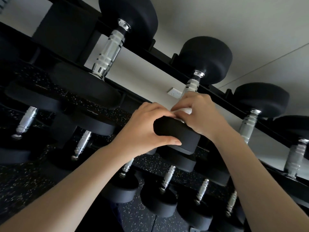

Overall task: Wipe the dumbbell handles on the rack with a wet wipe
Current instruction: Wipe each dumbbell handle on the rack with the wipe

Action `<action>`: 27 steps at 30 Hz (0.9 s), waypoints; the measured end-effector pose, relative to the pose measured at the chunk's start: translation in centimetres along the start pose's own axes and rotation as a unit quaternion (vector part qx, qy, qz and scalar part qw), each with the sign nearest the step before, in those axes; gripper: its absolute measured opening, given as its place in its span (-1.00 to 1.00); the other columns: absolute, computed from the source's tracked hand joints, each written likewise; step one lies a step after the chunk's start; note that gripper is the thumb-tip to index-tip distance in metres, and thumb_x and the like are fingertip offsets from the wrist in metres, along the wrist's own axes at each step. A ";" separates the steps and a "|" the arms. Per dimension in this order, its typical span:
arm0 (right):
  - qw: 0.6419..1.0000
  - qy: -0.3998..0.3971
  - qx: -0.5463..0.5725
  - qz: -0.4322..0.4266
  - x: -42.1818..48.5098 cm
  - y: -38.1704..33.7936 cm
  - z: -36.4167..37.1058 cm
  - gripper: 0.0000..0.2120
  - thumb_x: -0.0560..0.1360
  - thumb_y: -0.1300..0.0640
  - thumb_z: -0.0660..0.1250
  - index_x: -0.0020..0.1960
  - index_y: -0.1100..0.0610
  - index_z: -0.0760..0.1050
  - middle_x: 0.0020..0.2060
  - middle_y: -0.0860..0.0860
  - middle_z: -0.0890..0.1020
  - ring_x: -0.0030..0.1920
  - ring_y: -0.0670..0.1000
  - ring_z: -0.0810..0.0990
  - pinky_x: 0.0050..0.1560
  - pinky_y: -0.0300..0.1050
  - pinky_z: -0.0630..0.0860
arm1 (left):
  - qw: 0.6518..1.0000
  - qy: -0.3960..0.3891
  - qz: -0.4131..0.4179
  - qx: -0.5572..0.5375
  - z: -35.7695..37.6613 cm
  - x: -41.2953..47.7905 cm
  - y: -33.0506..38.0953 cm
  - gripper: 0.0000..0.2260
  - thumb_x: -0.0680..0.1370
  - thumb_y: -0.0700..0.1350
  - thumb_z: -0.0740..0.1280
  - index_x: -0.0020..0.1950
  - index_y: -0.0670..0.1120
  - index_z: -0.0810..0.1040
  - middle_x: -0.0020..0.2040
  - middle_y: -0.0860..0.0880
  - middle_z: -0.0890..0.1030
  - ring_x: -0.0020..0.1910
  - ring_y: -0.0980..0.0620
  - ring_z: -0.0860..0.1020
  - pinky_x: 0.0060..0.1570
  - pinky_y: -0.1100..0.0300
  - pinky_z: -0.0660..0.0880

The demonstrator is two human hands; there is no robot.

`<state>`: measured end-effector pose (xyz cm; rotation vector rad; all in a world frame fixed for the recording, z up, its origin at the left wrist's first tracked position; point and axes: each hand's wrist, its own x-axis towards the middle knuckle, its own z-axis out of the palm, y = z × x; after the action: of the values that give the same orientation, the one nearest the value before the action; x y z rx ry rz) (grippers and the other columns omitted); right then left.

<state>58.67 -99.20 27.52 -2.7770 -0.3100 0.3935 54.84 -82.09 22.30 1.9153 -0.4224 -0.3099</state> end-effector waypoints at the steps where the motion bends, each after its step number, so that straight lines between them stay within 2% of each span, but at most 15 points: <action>1: 1.000 -0.008 -0.016 -0.007 0.2 -0.2 0.0 -0.90 0.44 0.23 0.39 -0.12 0.11 0.68 -0.12 0.05 0.59 -0.05 0.01 0.52 -0.05 -0.19 0.44 | 1.000 -0.002 -0.003 -0.005 0.0 0.0 0.0 -0.53 0.25 0.19 0.51 0.11 0.13 0.56 0.03 0.22 0.50 0.09 0.23 0.36 0.13 0.33 0.28; 3: 0.999 -0.025 -0.041 -0.020 0.6 -0.4 0.1 -0.90 0.45 0.24 0.37 -0.12 0.15 0.67 -0.10 0.10 0.57 -0.05 0.06 0.53 -0.05 -0.06 0.47 | 1.000 -0.007 -0.006 -0.012 -0.1 0.1 0.0 -0.54 0.27 0.15 0.54 0.12 0.12 0.57 0.04 0.21 0.50 0.10 0.22 0.36 0.14 0.33 0.27; 6: 0.996 -0.010 -0.083 -0.033 1.2 0.0 0.2 -0.91 0.44 0.23 0.38 -0.11 0.18 0.66 -0.07 0.10 0.57 -0.06 0.08 0.55 -0.05 -0.05 0.47 | 1.000 -0.013 -0.004 -0.019 -0.1 0.1 -0.2 -0.53 0.27 0.18 0.52 0.13 0.12 0.56 0.05 0.22 0.49 0.12 0.22 0.34 0.18 0.22 0.29; 8: 0.996 0.035 -0.084 -0.020 1.8 0.6 0.1 -0.92 0.43 0.23 0.41 -0.10 0.18 0.66 -0.08 0.10 0.58 -0.09 0.08 0.56 -0.04 -0.03 0.50 | 1.000 -0.014 0.000 -0.021 0.0 0.1 -0.4 -0.49 0.26 0.28 0.45 0.14 0.14 0.54 0.06 0.23 0.48 0.12 0.22 0.34 0.20 0.11 0.32; 10: 0.993 0.082 -0.082 0.001 2.5 1.0 -0.2 -0.91 0.44 0.22 0.41 -0.08 0.19 0.65 -0.10 0.10 0.59 -0.12 0.05 0.56 -0.05 -0.11 0.46 | 1.000 -0.014 0.005 -0.020 0.0 0.1 -0.6 -0.46 0.24 0.35 0.35 0.15 0.15 0.54 0.06 0.24 0.47 0.12 0.21 0.34 0.20 0.06 0.34; 15: 0.974 0.195 -0.109 0.046 4.1 1.2 -0.7 -0.87 0.47 0.22 0.38 -0.01 0.22 0.64 -0.08 0.14 0.54 -0.19 -0.01 0.47 -0.16 -0.29 0.29 | 1.000 -0.013 0.017 -0.015 0.1 0.2 -0.9 -0.45 0.25 0.36 0.29 0.15 0.13 0.53 0.06 0.22 0.47 0.12 0.19 0.33 0.19 0.04 0.34; 20: 0.945 0.283 -0.150 0.073 4.8 0.6 0.5 -0.87 0.47 0.28 0.34 -0.06 0.30 0.63 -0.13 0.21 0.53 -0.28 0.12 0.49 -0.28 -0.17 0.33 | 1.000 -0.007 0.025 -0.012 0.2 0.1 -1.2 -0.50 0.29 0.30 0.37 0.15 0.11 0.54 0.07 0.21 0.48 0.14 0.17 0.34 0.19 0.09 0.30; 23: 0.941 0.275 -0.166 0.109 5.0 -0.2 0.4 -0.83 0.50 0.25 0.31 0.01 0.29 0.62 -0.07 0.21 0.51 -0.20 0.16 0.51 -0.22 -0.17 0.32 | 1.000 -0.007 0.030 -0.008 0.3 0.1 -1.3 -0.51 0.31 0.28 0.40 0.16 0.10 0.54 0.07 0.20 0.47 0.15 0.18 0.32 0.16 0.14 0.26; 27: 0.959 0.133 -0.211 0.131 5.2 -1.0 0.0 -0.82 0.51 0.20 0.31 0.02 0.26 0.63 0.01 0.19 0.47 -0.07 0.17 0.50 -0.18 -0.17 0.28 | 0.999 -0.004 0.032 -0.011 0.4 0.2 -1.4 -0.51 0.29 0.29 0.39 0.14 0.10 0.55 0.07 0.20 0.48 0.14 0.18 0.33 0.14 0.13 0.28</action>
<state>63.43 -96.97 26.67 -3.2528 0.0507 0.0018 55.09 -82.04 20.90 1.8756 -0.4835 -0.2791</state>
